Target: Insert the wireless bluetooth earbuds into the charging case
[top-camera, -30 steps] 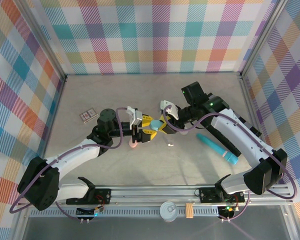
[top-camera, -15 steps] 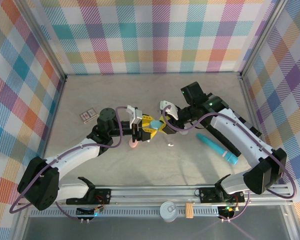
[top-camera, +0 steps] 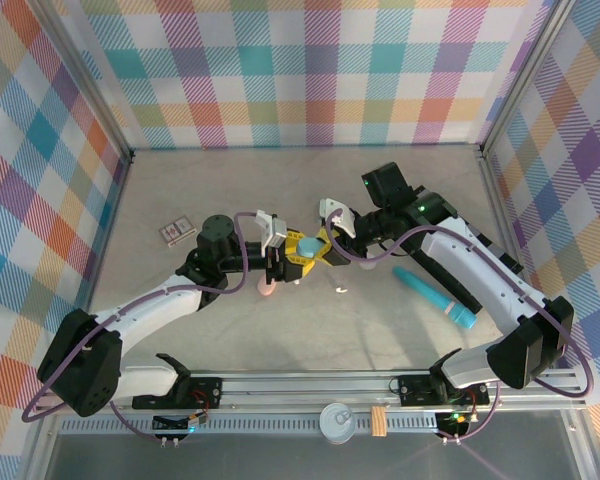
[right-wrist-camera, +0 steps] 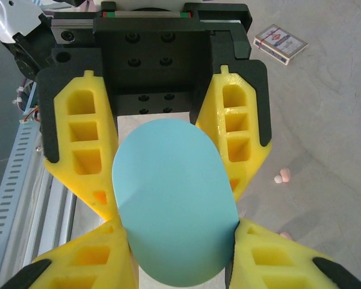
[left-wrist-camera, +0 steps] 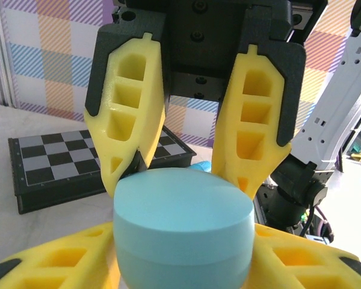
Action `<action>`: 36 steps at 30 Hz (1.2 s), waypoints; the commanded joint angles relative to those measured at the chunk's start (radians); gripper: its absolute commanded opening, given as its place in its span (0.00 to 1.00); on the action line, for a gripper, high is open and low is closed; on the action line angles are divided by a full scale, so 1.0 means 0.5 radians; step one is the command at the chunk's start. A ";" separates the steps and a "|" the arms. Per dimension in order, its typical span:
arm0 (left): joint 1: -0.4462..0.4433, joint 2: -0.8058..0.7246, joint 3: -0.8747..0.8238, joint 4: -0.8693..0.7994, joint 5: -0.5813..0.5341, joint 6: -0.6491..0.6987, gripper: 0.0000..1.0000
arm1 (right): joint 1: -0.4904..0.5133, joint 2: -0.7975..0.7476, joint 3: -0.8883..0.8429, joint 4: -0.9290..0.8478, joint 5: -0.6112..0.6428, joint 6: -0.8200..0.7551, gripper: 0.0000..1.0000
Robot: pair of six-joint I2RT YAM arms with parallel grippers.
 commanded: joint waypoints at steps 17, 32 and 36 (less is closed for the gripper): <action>-0.021 -0.015 0.070 0.017 0.081 -0.005 0.50 | 0.026 0.007 0.024 -0.048 0.064 -0.069 0.23; -0.020 0.006 0.070 0.017 0.127 -0.008 0.36 | 0.026 0.012 0.017 -0.101 0.101 -0.094 0.24; -0.022 0.001 0.062 0.035 0.132 -0.004 0.33 | 0.023 -0.008 0.002 -0.071 0.074 -0.087 0.32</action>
